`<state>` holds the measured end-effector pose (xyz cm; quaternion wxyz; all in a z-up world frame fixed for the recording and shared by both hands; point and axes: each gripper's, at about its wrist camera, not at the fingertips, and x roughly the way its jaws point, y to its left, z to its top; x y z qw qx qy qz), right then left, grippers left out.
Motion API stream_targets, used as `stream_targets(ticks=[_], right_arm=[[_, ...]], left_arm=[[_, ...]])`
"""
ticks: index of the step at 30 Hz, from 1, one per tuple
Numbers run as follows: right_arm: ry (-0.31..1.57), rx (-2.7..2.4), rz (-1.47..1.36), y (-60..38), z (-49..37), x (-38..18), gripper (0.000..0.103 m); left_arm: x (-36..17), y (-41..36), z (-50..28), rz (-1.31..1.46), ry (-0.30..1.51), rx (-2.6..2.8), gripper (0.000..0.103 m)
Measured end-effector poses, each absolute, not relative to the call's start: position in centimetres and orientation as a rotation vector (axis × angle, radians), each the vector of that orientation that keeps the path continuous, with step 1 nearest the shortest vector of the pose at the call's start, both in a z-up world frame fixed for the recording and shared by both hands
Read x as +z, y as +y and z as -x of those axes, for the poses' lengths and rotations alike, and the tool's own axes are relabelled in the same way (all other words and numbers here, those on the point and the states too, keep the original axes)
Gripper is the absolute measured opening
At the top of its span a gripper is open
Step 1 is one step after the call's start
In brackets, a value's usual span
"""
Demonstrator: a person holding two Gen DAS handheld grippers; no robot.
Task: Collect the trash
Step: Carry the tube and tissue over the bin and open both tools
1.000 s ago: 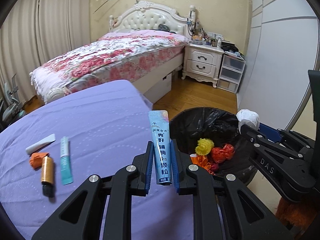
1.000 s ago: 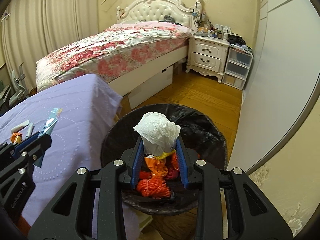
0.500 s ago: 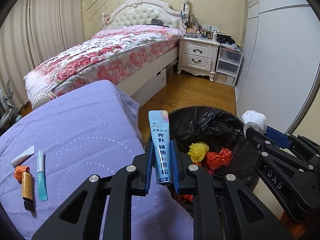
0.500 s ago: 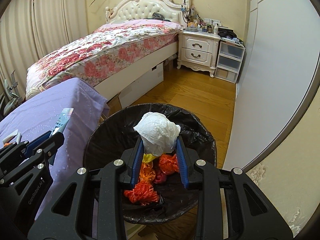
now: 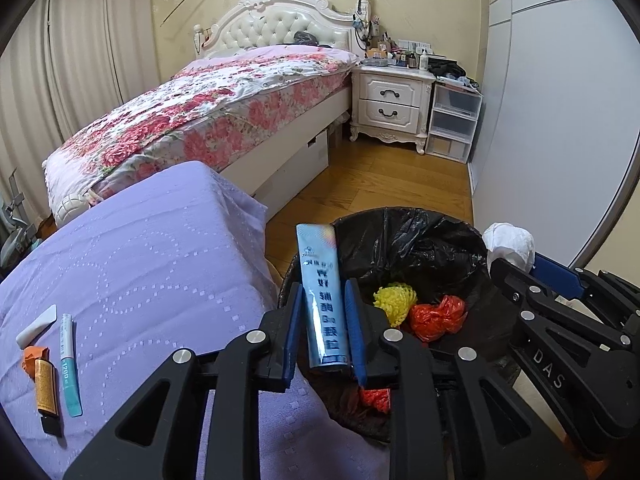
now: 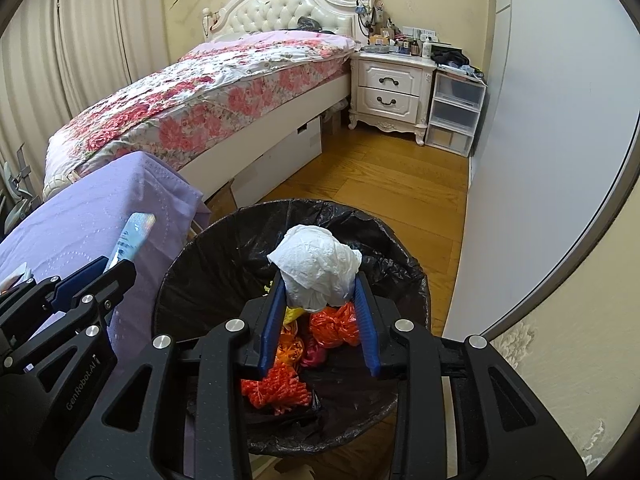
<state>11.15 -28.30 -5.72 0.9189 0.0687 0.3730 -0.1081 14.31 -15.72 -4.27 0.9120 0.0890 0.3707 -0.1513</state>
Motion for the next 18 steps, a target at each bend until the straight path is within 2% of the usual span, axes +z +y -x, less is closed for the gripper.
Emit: stream_targets(ticks=[1, 3, 6, 9, 18], right_arm=[[0.765, -0.225, -0.140, -28.3, -11.1, -5.7, 0.039], [0.763, -0.228, -0.142, -28.4, -11.1, -5.8, 0.040], [0.759, -0.236, -0.145, -28.5, -10.9, -5.7, 0.041], [0.754, -0.243, -0.148, -28.7, -10.7, -5.6, 0.044], [0.748, -0.248, -0.153, -28.8, -10.4, -5.3, 0.047]], left_arm=[[-4.3, -15.8, -14.3, -0.185, 0.766, -0.310, 0.038], [-4.3, -15.8, -14.3, -0.185, 0.761, -0.306, 0.057], [-4.0, -15.8, -14.2, -0.187, 0.747, -0.307, 0.060], [-4.0, -15.9, -14.0, -0.197, 0.736, -0.301, 0.070], [-3.6, -14.9, -13.4, -0.188, 0.735, -0.281, 0.073]])
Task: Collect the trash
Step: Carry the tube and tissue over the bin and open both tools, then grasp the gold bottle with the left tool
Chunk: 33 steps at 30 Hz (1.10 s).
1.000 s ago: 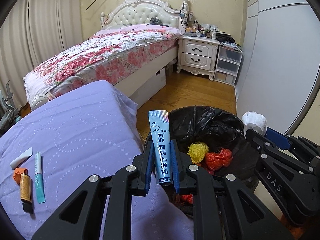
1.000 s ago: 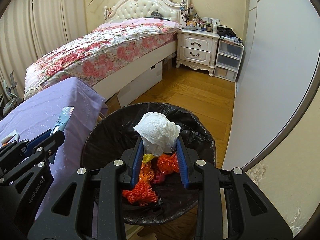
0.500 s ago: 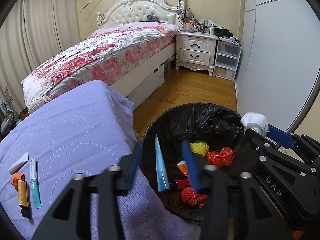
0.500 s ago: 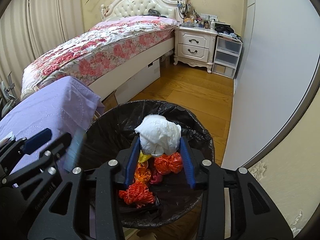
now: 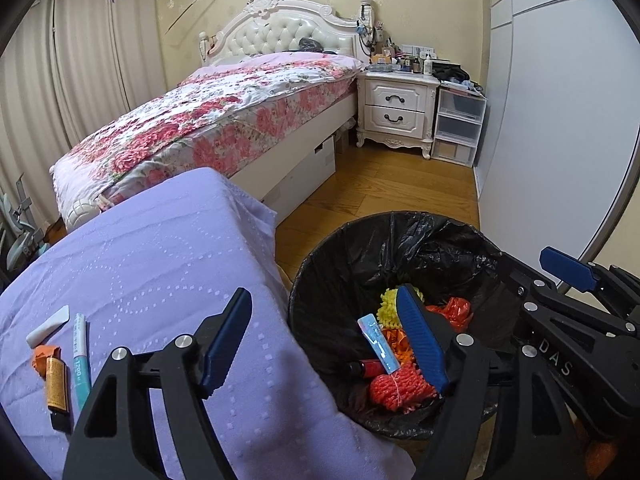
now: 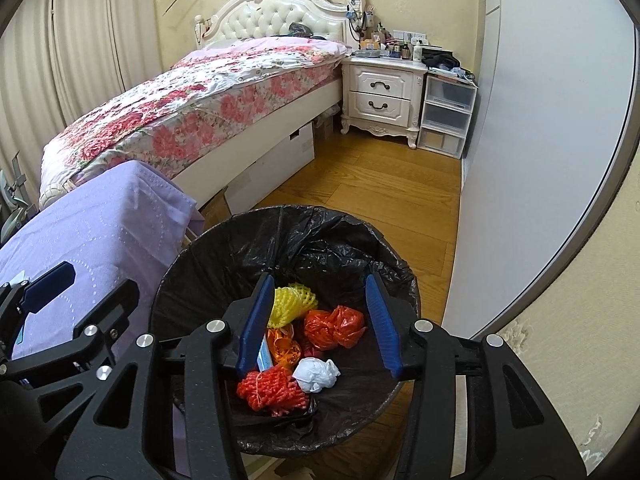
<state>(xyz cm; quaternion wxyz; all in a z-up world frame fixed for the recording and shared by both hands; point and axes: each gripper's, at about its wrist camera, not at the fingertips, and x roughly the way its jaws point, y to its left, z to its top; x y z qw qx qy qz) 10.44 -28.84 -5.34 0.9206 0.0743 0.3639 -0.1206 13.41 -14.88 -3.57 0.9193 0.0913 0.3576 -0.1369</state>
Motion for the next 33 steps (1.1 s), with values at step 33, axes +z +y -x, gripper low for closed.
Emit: stream_targets(ticks=[33], right_arm=[[0.777, 0.024, -0.038, -14.7, -10.0, -4.7, 0.053]], left_arm=[[-3.6, 6.5, -10.1, -0.016, 0.770, 0.139, 0.069]])
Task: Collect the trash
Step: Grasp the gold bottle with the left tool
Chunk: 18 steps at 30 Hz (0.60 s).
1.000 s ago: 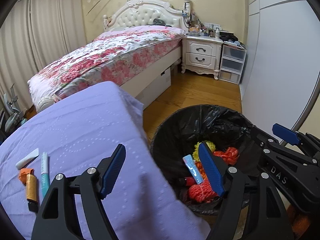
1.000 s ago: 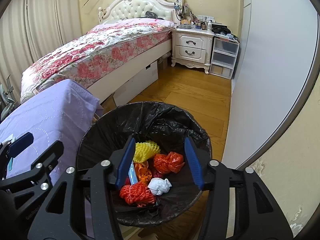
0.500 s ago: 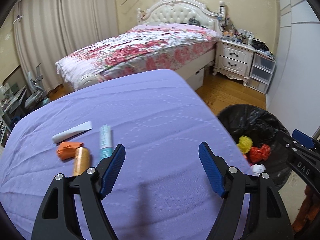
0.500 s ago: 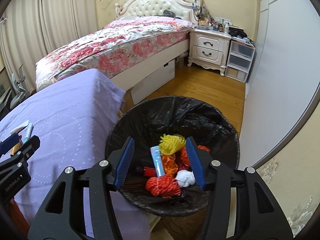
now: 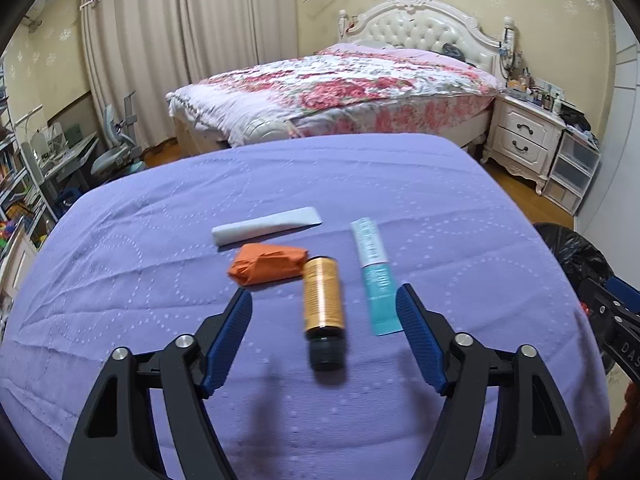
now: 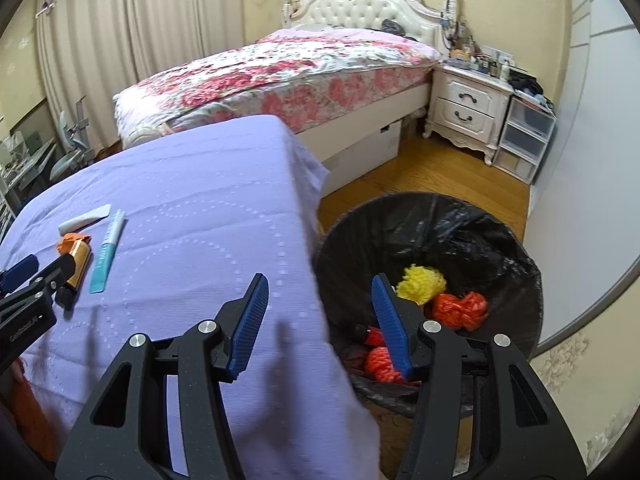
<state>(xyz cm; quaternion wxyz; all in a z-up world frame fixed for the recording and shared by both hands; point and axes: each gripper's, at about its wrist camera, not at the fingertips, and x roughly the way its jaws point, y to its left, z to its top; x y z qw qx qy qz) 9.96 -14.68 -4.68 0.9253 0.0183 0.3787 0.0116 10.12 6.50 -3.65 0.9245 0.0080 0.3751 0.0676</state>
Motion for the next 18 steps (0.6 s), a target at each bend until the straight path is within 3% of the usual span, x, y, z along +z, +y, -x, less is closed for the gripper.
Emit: stream_targets(ticks=[8, 12, 18], right_arm=[[0.785, 0.085, 0.008, -11.3, -10.6, -4.7, 0.053], [0.788, 0.107, 0.027, -10.0, -10.8, -4.7, 0.053], [0.795, 0.137, 0.040, -8.6, -11.0, -4.9, 0.053]], left_arm=[[-4.9, 8.0, -11.2, 0.010, 0.839, 0.125, 0.050], [-5.5, 7.9, -11.5, 0.014, 0.870, 0.090, 0.026], [-5.4, 7.9, -10.9, 0.015, 0.855, 0.067, 0.025]])
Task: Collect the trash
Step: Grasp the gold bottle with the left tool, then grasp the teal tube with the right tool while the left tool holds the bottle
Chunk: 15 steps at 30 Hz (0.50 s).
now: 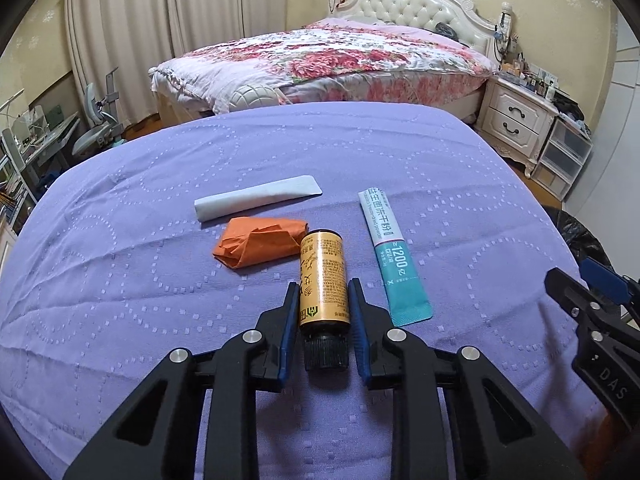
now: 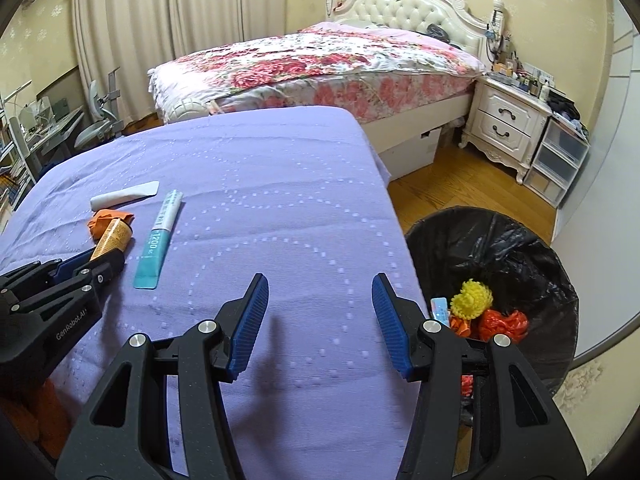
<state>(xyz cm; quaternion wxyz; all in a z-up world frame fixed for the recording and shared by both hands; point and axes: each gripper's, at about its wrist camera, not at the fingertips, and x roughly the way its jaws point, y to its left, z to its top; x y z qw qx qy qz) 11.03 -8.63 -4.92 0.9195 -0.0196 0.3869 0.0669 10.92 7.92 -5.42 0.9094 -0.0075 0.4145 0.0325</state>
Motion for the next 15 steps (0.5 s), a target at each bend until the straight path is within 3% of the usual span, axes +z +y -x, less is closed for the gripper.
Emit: stream_targets(ticks=[15], right_arm=[[0.807, 0.265, 0.085, -2.6, -11.6, -4.9, 0.053]], left_arm=[[-4.9, 13.2, -7.7, 0.062, 0.836, 0.135, 0.025]])
